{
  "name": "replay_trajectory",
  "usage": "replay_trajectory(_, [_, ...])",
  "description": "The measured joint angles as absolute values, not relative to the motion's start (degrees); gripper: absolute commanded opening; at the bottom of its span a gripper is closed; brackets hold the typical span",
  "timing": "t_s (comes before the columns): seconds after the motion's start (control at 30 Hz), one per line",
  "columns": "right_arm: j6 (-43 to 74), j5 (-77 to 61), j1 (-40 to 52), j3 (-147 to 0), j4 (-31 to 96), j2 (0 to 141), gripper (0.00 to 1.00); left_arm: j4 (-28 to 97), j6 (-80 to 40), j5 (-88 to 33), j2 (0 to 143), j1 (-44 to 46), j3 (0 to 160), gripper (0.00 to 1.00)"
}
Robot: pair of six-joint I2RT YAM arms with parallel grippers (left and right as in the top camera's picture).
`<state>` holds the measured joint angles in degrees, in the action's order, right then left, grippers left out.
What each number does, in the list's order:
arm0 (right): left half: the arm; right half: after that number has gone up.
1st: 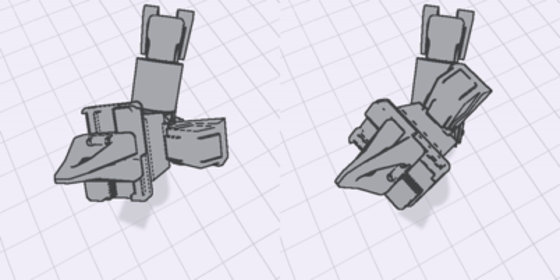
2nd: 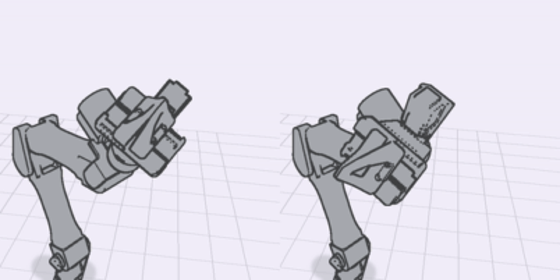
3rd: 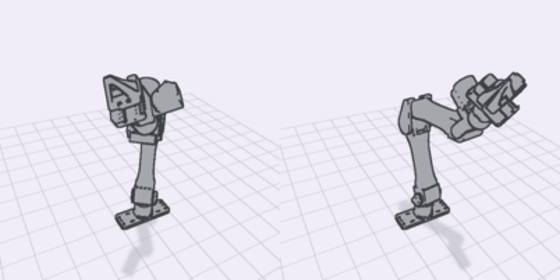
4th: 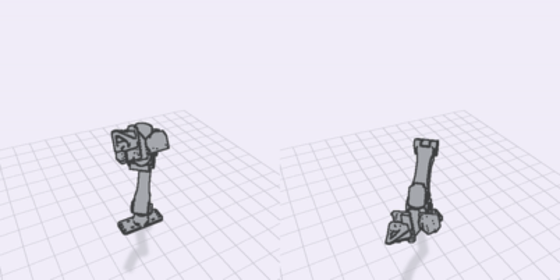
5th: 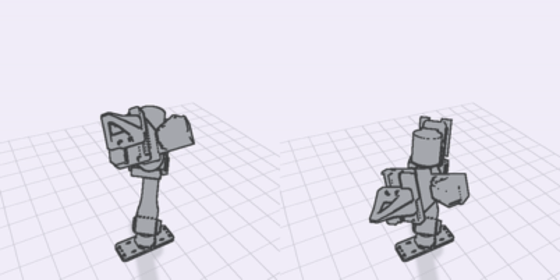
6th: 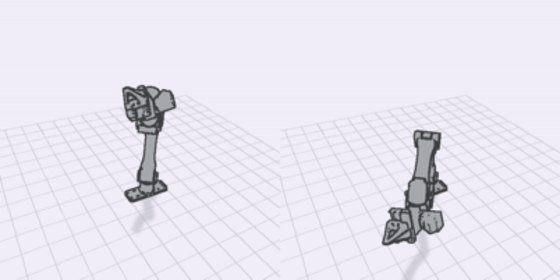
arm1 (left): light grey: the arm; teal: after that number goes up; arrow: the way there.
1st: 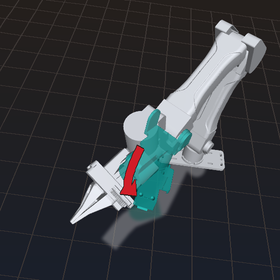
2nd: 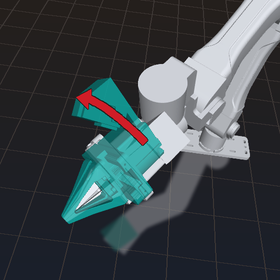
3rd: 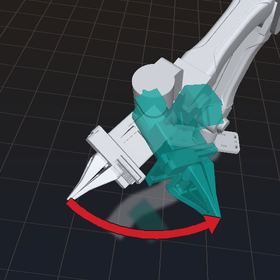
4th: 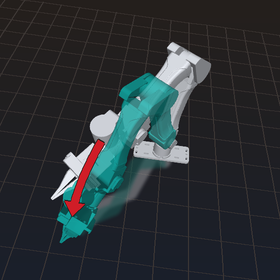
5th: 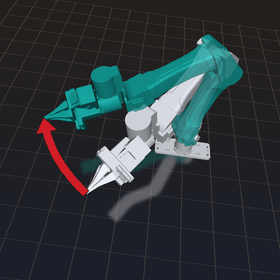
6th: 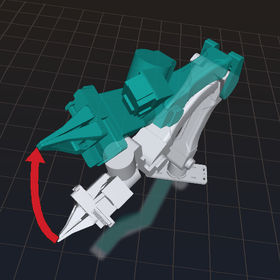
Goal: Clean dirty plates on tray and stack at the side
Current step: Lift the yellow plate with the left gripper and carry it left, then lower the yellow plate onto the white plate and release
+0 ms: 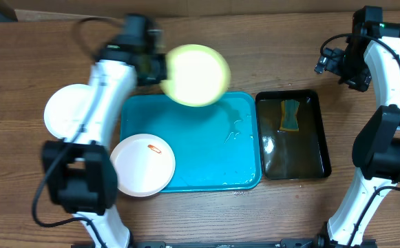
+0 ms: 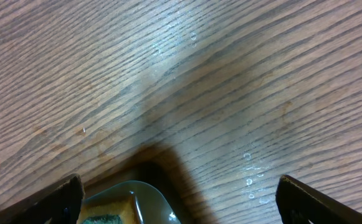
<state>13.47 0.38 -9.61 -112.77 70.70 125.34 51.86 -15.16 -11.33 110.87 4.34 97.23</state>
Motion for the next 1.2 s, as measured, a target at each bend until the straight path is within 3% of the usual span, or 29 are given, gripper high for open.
replay_trajectory(0.23, [13.50, 0.40, -9.61, -112.77, 70.74, 125.34, 1.00, 58.52, -16.86, -12.91, 110.87, -21.93, 97.25, 0.04])
replay_trajectory(0.43, [13.50, 0.38, -9.61, -112.77, 70.72, 125.34, 1.00, 55.70, -18.57, -12.40, 110.87, -37.26, 94.91, 0.04])
replay_trajectory(0.77, [13.52, 0.36, -9.61, -112.77, 70.72, 125.34, 1.00, 45.25, -19.20, -11.99, 110.76, -41.36, 83.15, 0.04])
replay_trajectory(0.83, [13.47, 0.38, -9.61, -112.77, 70.70, 125.34, 1.00, 42.98, -19.20, -11.75, 110.76, -40.66, 81.14, 0.10])
replay_trajectory(0.87, [13.47, 0.38, -9.61, -112.77, 70.74, 125.34, 1.00, 42.22, -19.31, -11.77, 110.76, -40.32, 80.42, 0.21])
replay_trajectory(0.93, [13.50, 0.36, -9.58, -112.77, 70.72, 125.34, 1.00, 41.87, -19.59, -11.84, 110.76, -39.77, 79.99, 0.58])
replay_trajectory(0.97, [13.50, 0.36, -9.61, -112.77, 70.70, 125.34, 1.00, 41.71, -19.44, -12.05, 110.76, -39.62, 79.99, 0.67])
replay_trajectory(1.03, [13.52, 0.38, -9.61, -112.77, 70.74, 125.34, 1.00, 41.52, -19.14, -13.74, 110.72, -39.33, 80.01, 0.71])
replay_trajectory(1.2, [13.52, 0.40, -9.58, -112.77, 70.72, 125.34, 1.00, 44.82, -17.87, -22.70, 110.69, -38.94, 79.99, 0.63])
